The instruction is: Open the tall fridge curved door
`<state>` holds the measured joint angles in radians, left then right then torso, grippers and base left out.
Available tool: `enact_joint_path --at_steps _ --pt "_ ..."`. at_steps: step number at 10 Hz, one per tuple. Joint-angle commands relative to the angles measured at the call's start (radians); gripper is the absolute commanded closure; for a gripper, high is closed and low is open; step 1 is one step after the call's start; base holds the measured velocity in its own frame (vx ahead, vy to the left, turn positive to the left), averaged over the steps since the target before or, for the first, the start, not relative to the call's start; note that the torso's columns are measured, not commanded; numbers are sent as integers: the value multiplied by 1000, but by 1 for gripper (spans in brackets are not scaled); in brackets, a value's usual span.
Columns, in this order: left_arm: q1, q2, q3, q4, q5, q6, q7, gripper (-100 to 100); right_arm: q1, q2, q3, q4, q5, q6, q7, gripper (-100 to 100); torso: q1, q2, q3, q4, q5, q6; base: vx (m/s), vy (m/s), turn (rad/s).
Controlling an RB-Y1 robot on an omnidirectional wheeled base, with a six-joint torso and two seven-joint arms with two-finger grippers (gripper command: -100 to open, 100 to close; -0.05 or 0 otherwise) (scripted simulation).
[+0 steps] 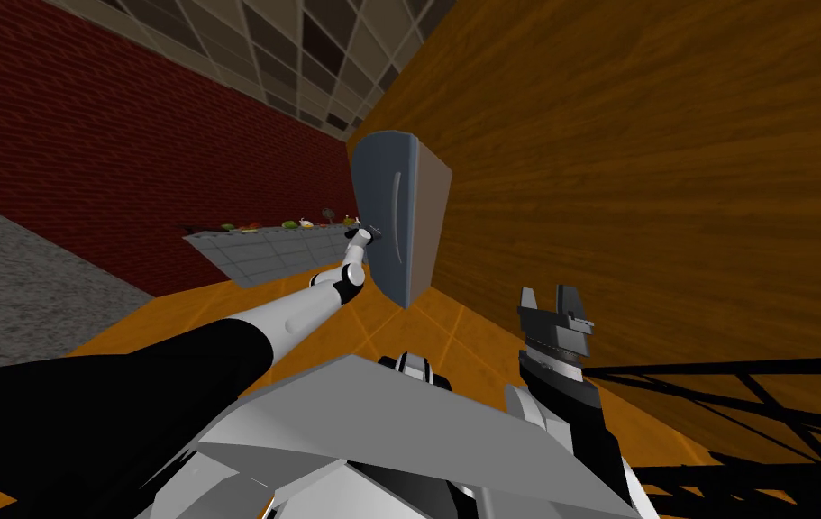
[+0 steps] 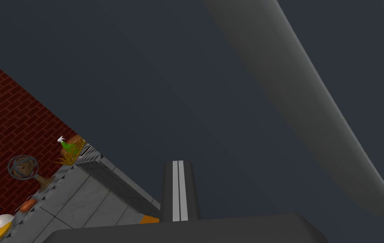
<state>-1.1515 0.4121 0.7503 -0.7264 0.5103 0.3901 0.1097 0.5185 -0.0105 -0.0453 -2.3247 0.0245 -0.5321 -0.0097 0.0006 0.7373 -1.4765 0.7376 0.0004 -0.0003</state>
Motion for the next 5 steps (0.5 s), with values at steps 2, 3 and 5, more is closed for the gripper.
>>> enact_joint_path --at_steps 2,3,5 --pt "-7 -28 -20 -10 48 26 -35 100 0 0 0 0 0 0 0 0 -2 0 0 0 -1 0 -148 266 -47" --pt "-7 -28 -20 -10 48 26 -35 100 0 0 0 0 0 0 0 0 -2 -1 -1 0 -1 1 -167 236 -40" --pt "-10 -42 -28 -18 66 40 -48 100 0 0 0 0 0 0 0 0 1 1 1 1 0 0 -163 268 -58"
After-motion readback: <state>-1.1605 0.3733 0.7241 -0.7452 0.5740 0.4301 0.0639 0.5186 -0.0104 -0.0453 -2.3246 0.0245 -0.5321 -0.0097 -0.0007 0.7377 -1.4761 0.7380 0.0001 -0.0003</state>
